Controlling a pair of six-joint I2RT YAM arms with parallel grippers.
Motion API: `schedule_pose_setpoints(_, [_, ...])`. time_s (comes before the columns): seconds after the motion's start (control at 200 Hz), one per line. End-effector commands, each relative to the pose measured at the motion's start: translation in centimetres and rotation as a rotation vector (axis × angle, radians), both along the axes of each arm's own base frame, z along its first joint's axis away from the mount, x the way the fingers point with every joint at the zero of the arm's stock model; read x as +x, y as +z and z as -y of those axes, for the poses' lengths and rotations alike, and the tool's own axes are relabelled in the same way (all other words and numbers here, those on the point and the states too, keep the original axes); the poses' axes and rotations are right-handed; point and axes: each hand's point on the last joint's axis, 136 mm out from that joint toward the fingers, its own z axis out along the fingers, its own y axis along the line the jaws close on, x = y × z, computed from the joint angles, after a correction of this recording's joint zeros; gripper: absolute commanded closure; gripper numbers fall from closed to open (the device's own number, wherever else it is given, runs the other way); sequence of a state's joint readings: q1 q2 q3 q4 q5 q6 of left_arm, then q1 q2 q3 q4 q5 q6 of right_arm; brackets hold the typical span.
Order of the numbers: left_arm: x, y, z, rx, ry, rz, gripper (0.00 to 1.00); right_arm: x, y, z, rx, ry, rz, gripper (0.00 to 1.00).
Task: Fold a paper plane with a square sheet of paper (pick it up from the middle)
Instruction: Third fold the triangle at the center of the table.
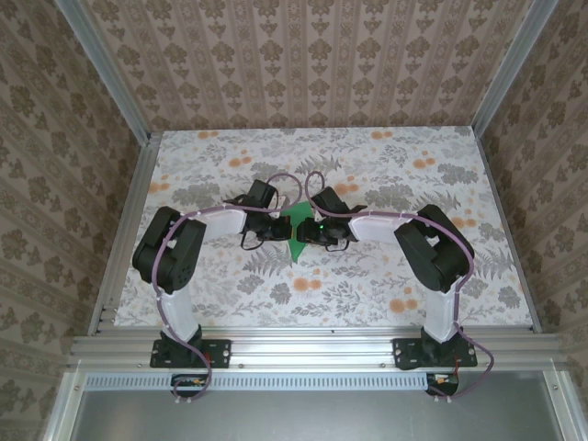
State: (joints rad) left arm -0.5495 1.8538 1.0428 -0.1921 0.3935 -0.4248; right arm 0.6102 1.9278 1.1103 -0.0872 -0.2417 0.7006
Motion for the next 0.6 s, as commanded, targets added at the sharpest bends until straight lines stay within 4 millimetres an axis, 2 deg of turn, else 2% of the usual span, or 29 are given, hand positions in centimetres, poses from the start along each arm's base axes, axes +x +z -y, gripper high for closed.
schedule_pose_setpoints(0.0, [0.5,0.0,0.2,0.020,-0.007,0.008,1.00,-2.2,-3.7,2.5,-0.131,-0.001,-0.109,0.61])
schedule_pose_setpoints(0.355, [0.4,-0.6,0.2,0.032,-0.016,-0.005,1.00,-2.1,-3.3,2.2,-0.117,0.005,-0.106,0.61])
schedule_pose_setpoints(0.48, [0.3,-0.9,0.0,0.051,-0.018,-0.014,1.00,-1.7,-1.7,1.6,-0.070,0.009,-0.084,0.61])
schedule_pose_setpoints(0.595, [0.0,-1.3,-0.2,0.074,-0.021,-0.022,1.00,-1.2,0.6,1.1,-0.008,0.007,-0.043,0.60])
